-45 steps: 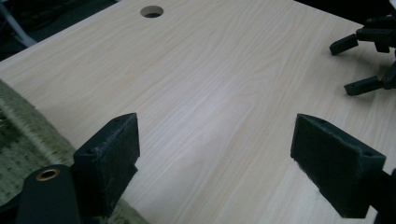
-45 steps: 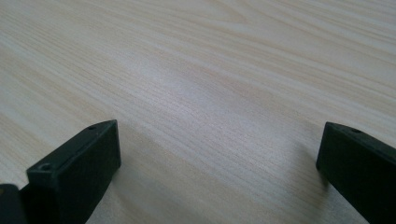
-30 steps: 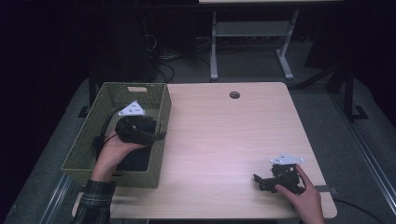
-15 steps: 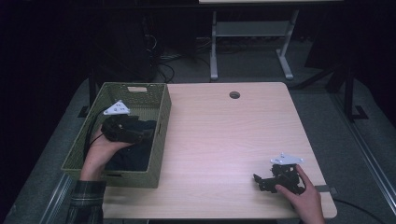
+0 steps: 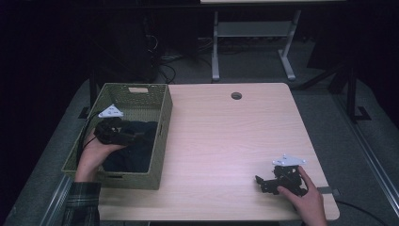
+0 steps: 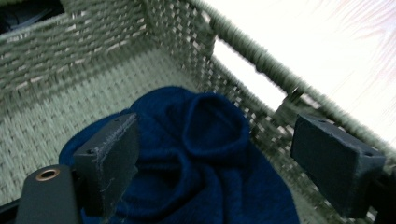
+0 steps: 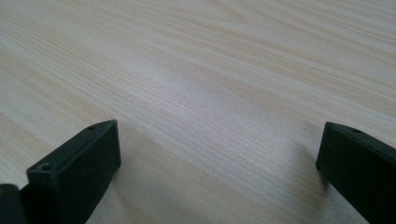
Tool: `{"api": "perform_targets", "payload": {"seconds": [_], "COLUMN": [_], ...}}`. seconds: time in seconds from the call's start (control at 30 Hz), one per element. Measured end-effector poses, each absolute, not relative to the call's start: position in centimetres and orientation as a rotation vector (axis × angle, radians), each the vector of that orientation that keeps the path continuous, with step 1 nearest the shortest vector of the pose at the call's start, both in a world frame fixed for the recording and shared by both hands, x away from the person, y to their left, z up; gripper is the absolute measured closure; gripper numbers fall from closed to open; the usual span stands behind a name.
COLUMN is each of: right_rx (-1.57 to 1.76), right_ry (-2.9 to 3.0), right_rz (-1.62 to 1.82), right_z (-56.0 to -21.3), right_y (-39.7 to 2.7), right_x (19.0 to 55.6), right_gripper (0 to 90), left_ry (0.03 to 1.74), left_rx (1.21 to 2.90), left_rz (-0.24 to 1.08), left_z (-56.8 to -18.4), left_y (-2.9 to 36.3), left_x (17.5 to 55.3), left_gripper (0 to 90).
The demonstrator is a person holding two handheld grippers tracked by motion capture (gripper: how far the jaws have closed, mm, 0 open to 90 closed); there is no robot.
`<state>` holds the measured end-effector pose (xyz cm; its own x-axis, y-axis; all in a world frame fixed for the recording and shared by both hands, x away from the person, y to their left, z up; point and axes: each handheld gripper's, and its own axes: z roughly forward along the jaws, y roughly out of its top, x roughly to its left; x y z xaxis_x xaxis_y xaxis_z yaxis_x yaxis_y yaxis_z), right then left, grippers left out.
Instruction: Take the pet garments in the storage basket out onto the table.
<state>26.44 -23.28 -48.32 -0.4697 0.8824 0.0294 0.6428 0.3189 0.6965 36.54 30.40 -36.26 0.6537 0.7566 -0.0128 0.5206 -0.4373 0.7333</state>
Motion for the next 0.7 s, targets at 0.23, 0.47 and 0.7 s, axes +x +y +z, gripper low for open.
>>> {"api": "perform_targets", "payload": {"seconds": [0.23, 0.47, 0.7], "right_rx": [1.359, 1.359, 1.36], "right_ry": [2.234, 2.234, 2.234], "right_rz": [0.93, 0.93, 0.93], "right_z": [-48.3, -48.3, -48.3], "right_y": [-23.3, -23.3, -23.3], "right_x": [26.4, 26.4, 26.4], "right_gripper": [0.0, 0.0, 0.0], "left_ry": [1.028, 1.015, 1.002], "left_rx": [2.161, 2.199, 2.26], "left_rz": [0.399, 0.385, 0.366], "left_z": [-37.3, -38.1, -39.2], "left_y": [30.7, 30.9, 30.9], "left_x": [36.8, 37.0, 37.2], "left_gripper": [15.1, 14.9, 14.3]}}
